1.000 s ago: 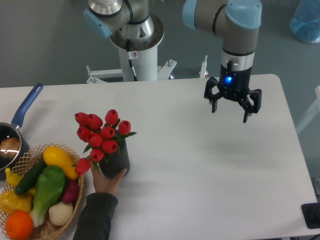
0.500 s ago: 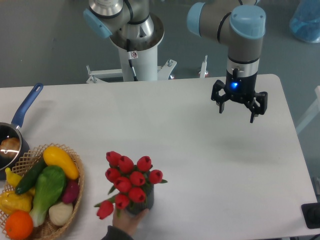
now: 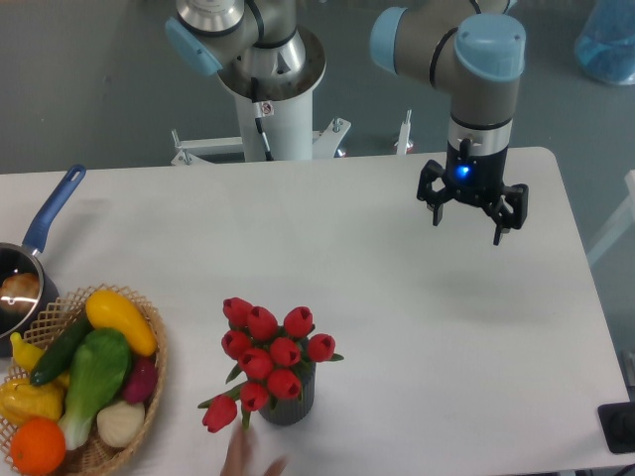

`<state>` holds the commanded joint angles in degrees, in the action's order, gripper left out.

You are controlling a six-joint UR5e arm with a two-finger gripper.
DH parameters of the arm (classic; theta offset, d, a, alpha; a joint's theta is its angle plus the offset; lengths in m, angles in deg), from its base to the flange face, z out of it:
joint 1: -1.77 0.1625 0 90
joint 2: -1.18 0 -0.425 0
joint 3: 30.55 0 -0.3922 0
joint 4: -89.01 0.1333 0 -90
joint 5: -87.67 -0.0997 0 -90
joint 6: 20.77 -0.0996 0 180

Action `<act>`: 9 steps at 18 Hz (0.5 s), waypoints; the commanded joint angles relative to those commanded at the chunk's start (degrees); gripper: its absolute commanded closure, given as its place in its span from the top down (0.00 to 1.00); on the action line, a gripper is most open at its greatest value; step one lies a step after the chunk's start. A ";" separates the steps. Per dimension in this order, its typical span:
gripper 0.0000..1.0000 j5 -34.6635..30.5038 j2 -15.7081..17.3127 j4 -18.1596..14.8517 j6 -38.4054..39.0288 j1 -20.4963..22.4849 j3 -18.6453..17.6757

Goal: Pick up the flowers from the vase

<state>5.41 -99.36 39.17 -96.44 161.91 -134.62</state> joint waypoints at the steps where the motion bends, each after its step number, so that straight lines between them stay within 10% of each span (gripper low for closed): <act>1: 1.00 0.44 0.00 0.09 0.09 0.00 -0.09; 9: 1.00 11.51 -1.06 0.09 0.09 1.67 -1.93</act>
<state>16.92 -100.42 39.26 -96.35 163.58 -136.55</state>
